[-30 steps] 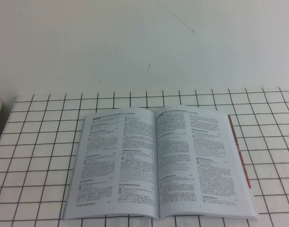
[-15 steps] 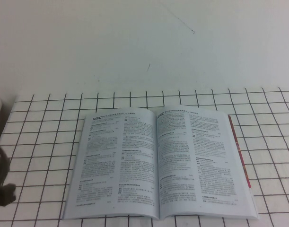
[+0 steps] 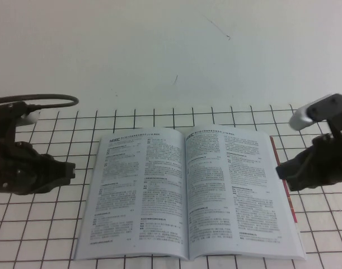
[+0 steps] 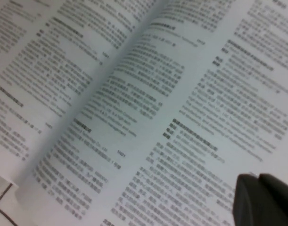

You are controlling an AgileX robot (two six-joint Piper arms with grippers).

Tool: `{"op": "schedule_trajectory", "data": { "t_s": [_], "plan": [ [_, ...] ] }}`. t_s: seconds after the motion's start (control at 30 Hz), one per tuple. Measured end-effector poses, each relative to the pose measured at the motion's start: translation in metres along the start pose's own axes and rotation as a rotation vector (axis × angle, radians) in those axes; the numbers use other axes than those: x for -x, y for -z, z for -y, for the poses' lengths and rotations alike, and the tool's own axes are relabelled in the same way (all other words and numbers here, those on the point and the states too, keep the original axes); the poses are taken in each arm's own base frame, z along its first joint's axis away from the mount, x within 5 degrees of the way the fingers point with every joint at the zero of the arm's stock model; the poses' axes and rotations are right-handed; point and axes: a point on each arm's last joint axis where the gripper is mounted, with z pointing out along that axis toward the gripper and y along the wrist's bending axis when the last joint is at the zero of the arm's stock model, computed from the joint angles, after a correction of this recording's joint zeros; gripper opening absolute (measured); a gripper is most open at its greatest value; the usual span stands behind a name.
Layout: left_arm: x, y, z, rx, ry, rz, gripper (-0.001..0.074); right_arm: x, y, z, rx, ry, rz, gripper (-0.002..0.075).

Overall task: Close book
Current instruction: 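Close the open booklet and leave it lying on the table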

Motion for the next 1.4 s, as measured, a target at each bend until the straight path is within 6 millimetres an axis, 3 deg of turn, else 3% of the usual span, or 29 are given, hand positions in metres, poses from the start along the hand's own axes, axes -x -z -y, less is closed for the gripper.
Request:
{"op": "schedule_trajectory", "data": {
  "t_s": [0.27,0.4,0.57,1.1,1.27,1.4],
  "plan": [
    [0.018,-0.070,-0.029,0.038,0.013,-0.119,-0.0004,0.017,-0.074,-0.023,0.065,0.076,-0.073,-0.0003],
    [0.016,-0.096,-0.040,0.057,0.032,-0.160,-0.0004,0.019,-0.104,-0.017,0.060,0.073,-0.100,-0.0003],
    [0.011,-0.116,-0.050,0.079,0.039,-0.182,-0.0004,0.008,-0.129,-0.009,0.054,0.053,-0.151,-0.0003],
    [0.004,-0.137,-0.057,0.059,0.057,-0.213,-0.0004,0.000,-0.145,-0.005,0.087,0.019,-0.194,-0.0003],
    [0.001,-0.141,-0.047,-0.049,0.124,-0.234,-0.0004,0.000,-0.145,-0.005,0.087,0.018,-0.193,-0.0003],
    [0.000,-0.147,-0.023,-0.172,0.105,-0.232,-0.0004,0.001,-0.145,-0.005,0.089,0.011,-0.190,-0.0003]
  ]
}}
